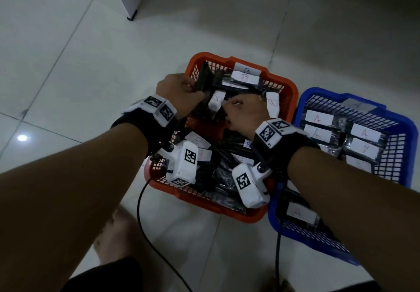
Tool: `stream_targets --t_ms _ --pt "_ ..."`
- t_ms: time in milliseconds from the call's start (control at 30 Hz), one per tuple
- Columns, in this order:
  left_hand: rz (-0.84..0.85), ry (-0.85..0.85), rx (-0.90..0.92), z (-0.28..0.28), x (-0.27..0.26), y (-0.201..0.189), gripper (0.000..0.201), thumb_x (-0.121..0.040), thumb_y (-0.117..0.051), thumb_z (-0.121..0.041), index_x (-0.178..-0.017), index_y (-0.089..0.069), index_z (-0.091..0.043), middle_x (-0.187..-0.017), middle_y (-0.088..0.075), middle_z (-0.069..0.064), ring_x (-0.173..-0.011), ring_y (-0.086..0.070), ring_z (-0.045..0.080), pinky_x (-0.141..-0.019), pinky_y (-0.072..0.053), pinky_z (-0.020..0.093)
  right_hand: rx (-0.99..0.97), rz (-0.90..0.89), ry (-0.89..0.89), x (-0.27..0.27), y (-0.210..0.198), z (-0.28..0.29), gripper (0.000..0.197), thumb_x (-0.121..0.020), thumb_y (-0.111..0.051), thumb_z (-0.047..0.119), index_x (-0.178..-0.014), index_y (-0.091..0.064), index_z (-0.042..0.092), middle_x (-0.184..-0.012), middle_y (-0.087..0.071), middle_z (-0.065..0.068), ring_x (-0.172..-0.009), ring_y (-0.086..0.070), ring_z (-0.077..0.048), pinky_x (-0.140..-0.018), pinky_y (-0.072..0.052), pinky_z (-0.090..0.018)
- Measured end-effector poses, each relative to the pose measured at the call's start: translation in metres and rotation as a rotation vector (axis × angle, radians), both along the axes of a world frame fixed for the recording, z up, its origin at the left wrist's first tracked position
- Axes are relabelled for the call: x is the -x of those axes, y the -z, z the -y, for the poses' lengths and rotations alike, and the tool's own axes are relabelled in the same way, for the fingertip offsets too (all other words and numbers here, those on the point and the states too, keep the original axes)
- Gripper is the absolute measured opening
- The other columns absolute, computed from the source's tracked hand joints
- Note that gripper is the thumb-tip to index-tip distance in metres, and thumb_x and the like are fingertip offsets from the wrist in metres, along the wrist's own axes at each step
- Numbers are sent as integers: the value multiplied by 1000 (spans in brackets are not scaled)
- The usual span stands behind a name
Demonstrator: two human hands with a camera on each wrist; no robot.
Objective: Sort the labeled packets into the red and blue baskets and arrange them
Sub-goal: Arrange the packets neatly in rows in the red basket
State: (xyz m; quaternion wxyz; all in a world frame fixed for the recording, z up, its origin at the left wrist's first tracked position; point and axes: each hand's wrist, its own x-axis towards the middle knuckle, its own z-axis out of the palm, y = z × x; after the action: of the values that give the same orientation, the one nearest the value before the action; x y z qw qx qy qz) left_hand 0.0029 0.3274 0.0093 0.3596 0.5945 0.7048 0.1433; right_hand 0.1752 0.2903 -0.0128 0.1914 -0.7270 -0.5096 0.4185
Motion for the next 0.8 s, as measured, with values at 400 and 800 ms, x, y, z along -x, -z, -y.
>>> stream_targets --t_ms 400,800 --pt "45 369 -154 47 12 9 35 -66 -80 -24 -98 -69 -18 -98 -66 -1 -89 -63 15 -81 -54 30 105 -374 272 15 -11 -5 28 -83 -74 21 -109 -62 18 -112 -61 -5 -94 -66 -24 -58 -61 -40" --pt "-298 358 -78 14 -20 32 47 -77 -71 -33 -119 -61 -13 -106 -68 10 -96 -64 29 -83 -53 33 -147 69 34 -48 -22 37 17 -80 -69 23 -96 -64 22 -88 -66 10 -76 -59 0 -59 -45 -10"
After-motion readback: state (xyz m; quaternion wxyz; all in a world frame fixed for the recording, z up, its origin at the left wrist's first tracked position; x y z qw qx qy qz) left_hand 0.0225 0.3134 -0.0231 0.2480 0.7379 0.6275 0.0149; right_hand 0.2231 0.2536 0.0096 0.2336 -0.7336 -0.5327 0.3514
